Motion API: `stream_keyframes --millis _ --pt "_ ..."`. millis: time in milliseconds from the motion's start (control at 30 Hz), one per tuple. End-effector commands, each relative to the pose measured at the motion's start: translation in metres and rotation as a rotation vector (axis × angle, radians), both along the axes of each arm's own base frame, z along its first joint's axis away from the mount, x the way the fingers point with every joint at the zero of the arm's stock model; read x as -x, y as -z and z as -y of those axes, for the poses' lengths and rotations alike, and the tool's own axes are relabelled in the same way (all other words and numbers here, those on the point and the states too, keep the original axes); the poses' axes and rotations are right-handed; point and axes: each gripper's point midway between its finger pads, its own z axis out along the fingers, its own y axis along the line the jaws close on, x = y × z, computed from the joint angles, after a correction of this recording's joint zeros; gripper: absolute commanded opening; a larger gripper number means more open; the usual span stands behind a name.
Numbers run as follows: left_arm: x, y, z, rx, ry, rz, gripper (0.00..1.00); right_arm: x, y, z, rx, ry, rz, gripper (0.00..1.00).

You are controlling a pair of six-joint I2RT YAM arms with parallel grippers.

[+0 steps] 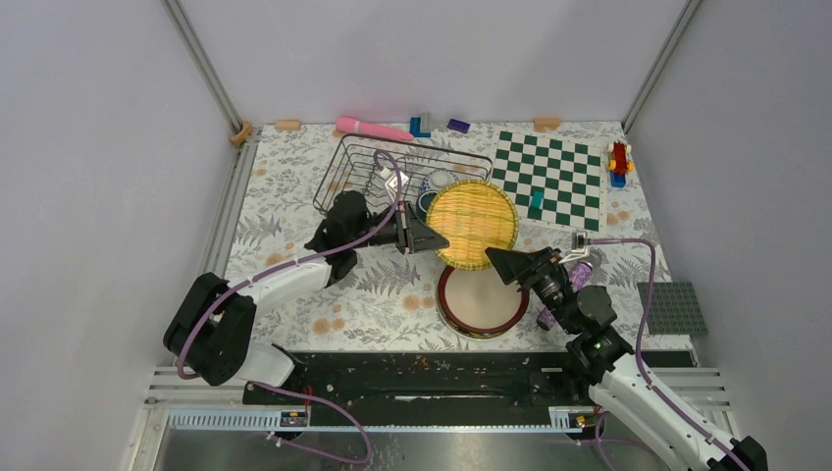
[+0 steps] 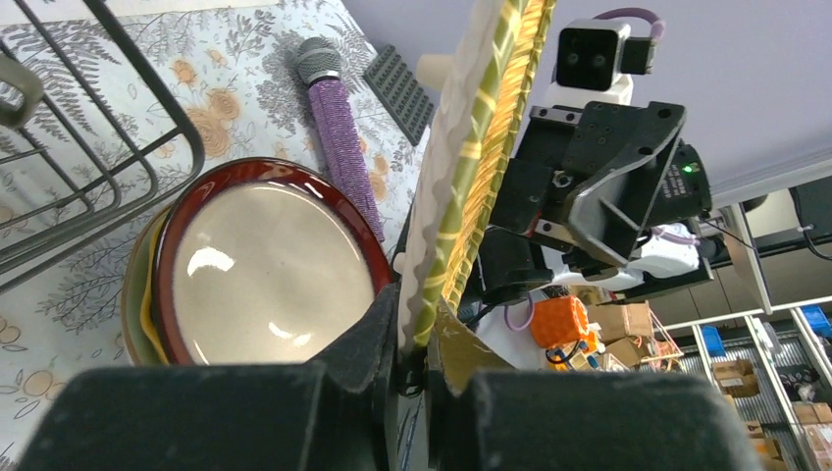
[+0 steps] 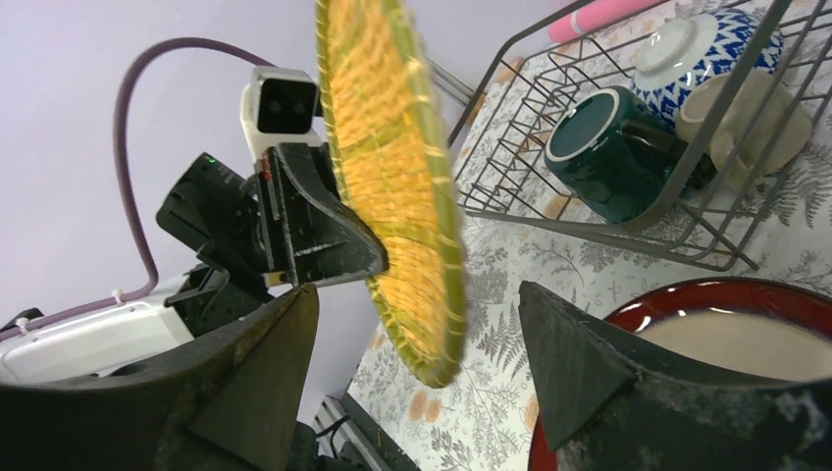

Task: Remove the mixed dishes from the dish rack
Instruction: Place the plate at the center of the board.

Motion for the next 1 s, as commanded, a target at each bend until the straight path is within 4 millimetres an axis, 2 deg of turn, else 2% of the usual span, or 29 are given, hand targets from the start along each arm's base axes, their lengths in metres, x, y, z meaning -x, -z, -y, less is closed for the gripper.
stream_keyframes --millis 0,300,500,600,633,667,733,767,833,867,967 --pt "-0.003 -0.022 0.002 0.023 -0.018 0.1 0.0 -0.002 -0.033 0.002 -0.103 0.014 0.085 0.78" --pt "0.002 -0.022 0.003 0.018 -0.003 0.1 0.0 -0.001 -0.037 -0.001 -0.166 -0.004 0.09 0.41" --pt "0.001 -0.02 0.003 0.008 -0.013 0.098 0.0 0.002 -0.04 -0.004 -0.181 -0.031 0.102 0.23" --pt "-0.001 -0.02 0.002 0.002 -0.021 0.096 0.0 0.003 -0.039 -0.003 -0.186 -0.031 0.102 0.08" --pt "-0.002 -0.019 0.002 -0.002 -0.027 0.097 0.03 0.003 -0.04 -0.003 -0.188 -0.032 0.105 0.06" --pt "-0.003 -0.019 0.002 -0.006 -0.033 0.101 0.14 0.003 -0.04 -0.003 -0.189 -0.032 0.105 0.05" --pt "-0.005 -0.018 0.0 -0.015 -0.05 0.11 0.44 0.004 -0.039 -0.003 -0.194 -0.033 0.1 0.04" --pt "-0.006 -0.017 -0.001 -0.021 -0.061 0.116 0.56 0.004 -0.039 -0.003 -0.197 -0.035 0.097 0.02" --pt "-0.008 -0.016 -0.003 -0.037 -0.08 0.13 0.94 0.003 -0.034 -0.002 -0.199 -0.027 0.072 0.0" --pt "-0.008 -0.016 -0.005 -0.043 -0.087 0.145 0.98 0.003 -0.032 -0.001 -0.195 -0.021 0.065 0.0" --pt "-0.013 -0.015 -0.01 -0.072 -0.132 0.166 0.99 0.003 -0.026 0.002 -0.185 -0.005 0.039 0.0"
